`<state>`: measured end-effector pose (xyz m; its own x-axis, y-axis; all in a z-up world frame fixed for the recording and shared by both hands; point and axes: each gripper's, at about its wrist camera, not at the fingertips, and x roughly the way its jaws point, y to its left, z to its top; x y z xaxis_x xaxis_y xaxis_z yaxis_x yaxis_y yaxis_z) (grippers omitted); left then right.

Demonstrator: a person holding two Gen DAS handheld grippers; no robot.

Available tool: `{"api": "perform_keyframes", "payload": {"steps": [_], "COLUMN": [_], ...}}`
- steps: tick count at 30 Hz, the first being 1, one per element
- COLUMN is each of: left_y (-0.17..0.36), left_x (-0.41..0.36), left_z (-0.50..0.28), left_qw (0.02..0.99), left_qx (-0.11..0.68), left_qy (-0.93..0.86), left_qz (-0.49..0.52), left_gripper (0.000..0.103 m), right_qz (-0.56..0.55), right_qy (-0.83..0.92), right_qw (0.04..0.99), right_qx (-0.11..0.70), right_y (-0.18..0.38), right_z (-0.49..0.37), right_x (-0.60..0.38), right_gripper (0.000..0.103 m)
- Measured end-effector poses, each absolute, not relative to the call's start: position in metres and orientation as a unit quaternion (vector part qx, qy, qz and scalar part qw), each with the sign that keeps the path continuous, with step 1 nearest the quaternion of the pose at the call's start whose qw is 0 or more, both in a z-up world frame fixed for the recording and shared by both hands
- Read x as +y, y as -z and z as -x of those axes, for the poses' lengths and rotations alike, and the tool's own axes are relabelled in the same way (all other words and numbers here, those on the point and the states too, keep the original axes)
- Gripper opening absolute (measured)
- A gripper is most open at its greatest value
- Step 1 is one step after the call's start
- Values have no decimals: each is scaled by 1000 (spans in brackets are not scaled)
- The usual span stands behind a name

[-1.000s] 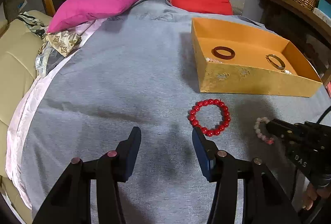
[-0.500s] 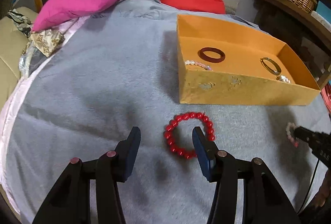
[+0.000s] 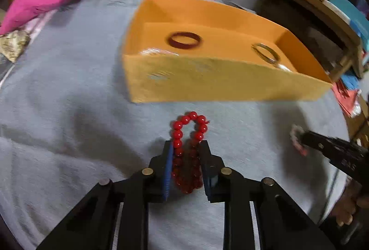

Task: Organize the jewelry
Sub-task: 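Grasp the pink bead bracelet with the right tool while the left grasps the red bead bracelet, then lift the pink bead bracelet with the right tool while the left lifts the red bead bracelet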

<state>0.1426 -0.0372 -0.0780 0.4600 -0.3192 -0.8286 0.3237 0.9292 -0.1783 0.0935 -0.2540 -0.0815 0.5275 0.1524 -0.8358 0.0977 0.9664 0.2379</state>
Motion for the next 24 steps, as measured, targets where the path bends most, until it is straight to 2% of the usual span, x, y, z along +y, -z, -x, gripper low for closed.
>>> {"api": "perform_keyframes", "payload": {"steps": [8,10,12,24], "left_y": [68,68,70,73], "left_x": [-64,-66,-66,-69], "left_z": [-101,-99,-99,-98], "left_qw": [836,837,841,851], "left_qx": [486,486,487,478], "left_qy": [257,251,235,201], "left_qz": [-7,-19,-31,-82], "left_gripper": [25,31,48,54], "right_qz": [-126,-126,-127,-136], "right_qy": [-19,-20,-19,-24], "right_qw": [865,865,865,865], "right_qx": [486,485,485,482], "right_y": [82,83,83,85], "right_z": [-92,-92,-92,-92], "right_x": [-257,-257,-257,-260], "right_gripper": [10,10,10,11]}}
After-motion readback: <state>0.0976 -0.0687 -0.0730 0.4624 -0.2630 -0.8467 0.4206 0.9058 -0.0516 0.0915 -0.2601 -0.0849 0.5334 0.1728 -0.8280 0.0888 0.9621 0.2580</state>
